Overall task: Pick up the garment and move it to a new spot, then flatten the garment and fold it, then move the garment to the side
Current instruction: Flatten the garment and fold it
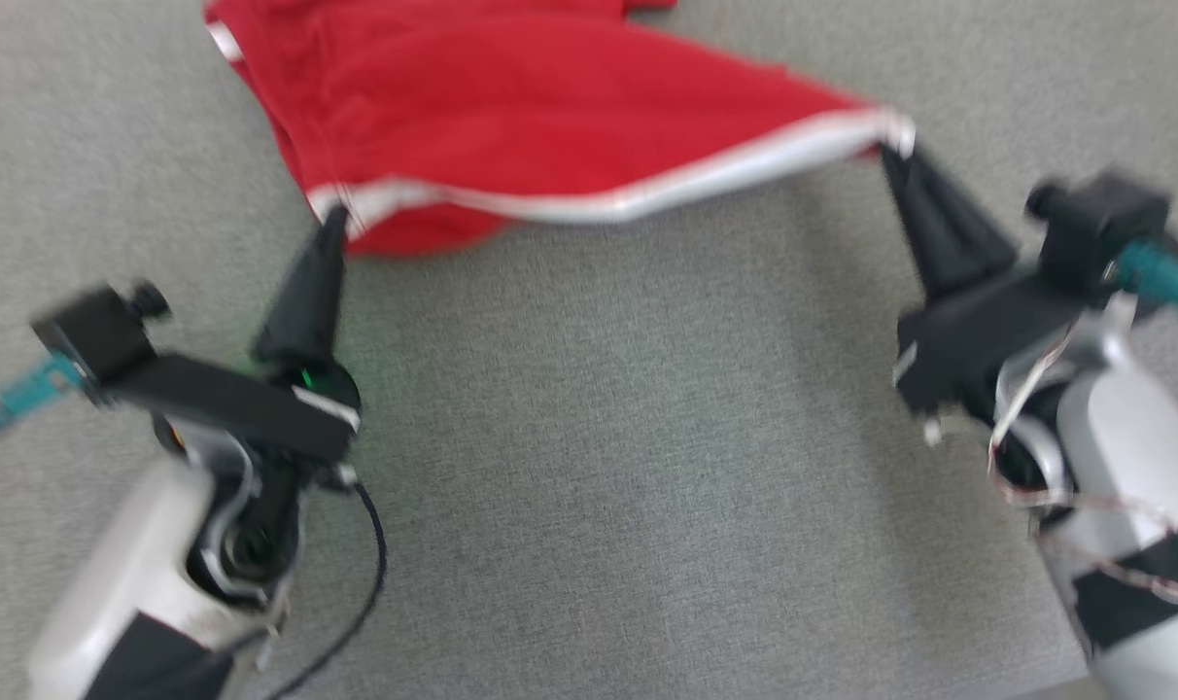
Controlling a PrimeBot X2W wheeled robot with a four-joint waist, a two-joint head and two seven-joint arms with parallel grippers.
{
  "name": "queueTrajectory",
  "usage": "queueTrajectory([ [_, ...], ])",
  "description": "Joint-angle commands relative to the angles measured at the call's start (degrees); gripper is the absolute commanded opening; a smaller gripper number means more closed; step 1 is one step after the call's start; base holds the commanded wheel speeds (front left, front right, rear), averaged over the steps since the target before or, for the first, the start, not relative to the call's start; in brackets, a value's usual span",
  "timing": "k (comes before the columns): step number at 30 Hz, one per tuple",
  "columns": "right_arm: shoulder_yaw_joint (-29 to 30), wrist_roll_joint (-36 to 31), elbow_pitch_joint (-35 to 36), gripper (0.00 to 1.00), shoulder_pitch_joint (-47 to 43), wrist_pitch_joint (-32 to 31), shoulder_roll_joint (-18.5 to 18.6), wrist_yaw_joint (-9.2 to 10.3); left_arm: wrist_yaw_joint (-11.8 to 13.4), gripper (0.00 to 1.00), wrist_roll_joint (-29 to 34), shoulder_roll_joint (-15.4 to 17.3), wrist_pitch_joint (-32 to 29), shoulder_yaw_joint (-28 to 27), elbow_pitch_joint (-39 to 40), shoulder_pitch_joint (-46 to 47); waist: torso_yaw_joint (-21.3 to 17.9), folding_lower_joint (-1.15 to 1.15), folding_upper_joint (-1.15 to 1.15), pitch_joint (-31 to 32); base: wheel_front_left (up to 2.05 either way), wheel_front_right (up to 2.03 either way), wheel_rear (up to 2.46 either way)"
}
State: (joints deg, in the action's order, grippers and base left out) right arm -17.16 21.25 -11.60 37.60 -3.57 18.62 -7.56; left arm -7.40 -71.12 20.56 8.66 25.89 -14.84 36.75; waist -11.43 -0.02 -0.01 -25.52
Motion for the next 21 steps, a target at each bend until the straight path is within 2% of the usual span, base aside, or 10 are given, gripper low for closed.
queueTrajectory([
  [1,-0.4,0.8,0.2,0.0,-2.9,-1.0,0.5,0.12,-0.1,0.0,0.0,-0.4,0.5,1.2,-1.1,-2.7,1.1,0.02,0.01,3.7,0.0,0.0,0.0],
  [7,-1.8,3.5,1.4,0.0,-10.9,-4.3,2.0,0.12,-0.1,0.0,-0.9,-1.5,0.7,5.2,-3.7,-7.9,2.1,0.02,0.01,7.7,0.0,0.0,0.0],
  [10,-2.4,5.8,2.6,0.0,-14.6,-8.0,3.3,0.12,-0.1,0.0,-2.1,-2.0,1.4,5.9,-5.3,-10.4,2.5,0.02,0.01,9.9,0.0,0.0,0.0],
  [16,-4.5,10.9,7.7,0.0,-21.3,-14.2,8.5,0.12,0.0,0.0,-4.2,-2.6,2.7,6.8,-7.2,-15.3,2.7,0.02,0.01,14.2,0.0,0.0,0.0],
  [21,-5.2,13.5,9.4,0.0,-25.6,-18.7,12.4,0.12,0.0,0.0,-5.0,-1.7,3.5,7.2,-7.8,-18.6,2.7,0.02,0.01,16.3,0.0,0.0,0.0],
])
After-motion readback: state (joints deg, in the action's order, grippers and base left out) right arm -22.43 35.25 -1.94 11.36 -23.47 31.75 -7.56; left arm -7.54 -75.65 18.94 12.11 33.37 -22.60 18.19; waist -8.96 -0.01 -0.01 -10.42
